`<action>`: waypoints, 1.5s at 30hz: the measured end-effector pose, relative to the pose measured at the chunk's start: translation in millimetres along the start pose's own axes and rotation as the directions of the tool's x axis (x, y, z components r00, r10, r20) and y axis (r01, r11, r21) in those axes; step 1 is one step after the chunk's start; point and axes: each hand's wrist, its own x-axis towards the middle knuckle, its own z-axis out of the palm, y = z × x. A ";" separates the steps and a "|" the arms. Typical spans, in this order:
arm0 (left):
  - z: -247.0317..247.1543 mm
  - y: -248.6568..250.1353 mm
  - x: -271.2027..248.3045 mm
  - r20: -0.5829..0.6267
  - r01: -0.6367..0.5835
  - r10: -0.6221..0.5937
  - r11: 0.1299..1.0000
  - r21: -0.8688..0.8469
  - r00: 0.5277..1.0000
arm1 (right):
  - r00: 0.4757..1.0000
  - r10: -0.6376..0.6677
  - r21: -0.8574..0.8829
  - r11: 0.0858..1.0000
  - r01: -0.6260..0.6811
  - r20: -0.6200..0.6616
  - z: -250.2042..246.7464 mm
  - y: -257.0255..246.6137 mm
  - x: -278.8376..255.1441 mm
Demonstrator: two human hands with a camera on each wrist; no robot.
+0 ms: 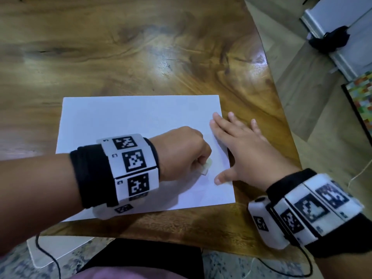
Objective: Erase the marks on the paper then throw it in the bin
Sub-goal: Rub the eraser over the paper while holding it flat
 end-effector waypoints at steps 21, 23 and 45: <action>-21.6 1.1 33.5 -0.140 0.089 -0.087 0.996 0.014 0.986 | 0.999 0.019 0.074 0.997 -0.023 0.045 8.9 0.6 -2.3; -17.5 2.6 30.9 -0.124 0.085 -0.082 0.996 0.021 0.989 | 0.999 0.023 0.087 0.996 -0.026 0.045 9.0 0.6 -1.7; -22.8 -4.8 29.3 -0.094 0.170 -0.170 0.985 -0.005 0.981 | 0.999 0.050 0.058 0.997 -0.049 -0.016 8.8 7.4 -8.8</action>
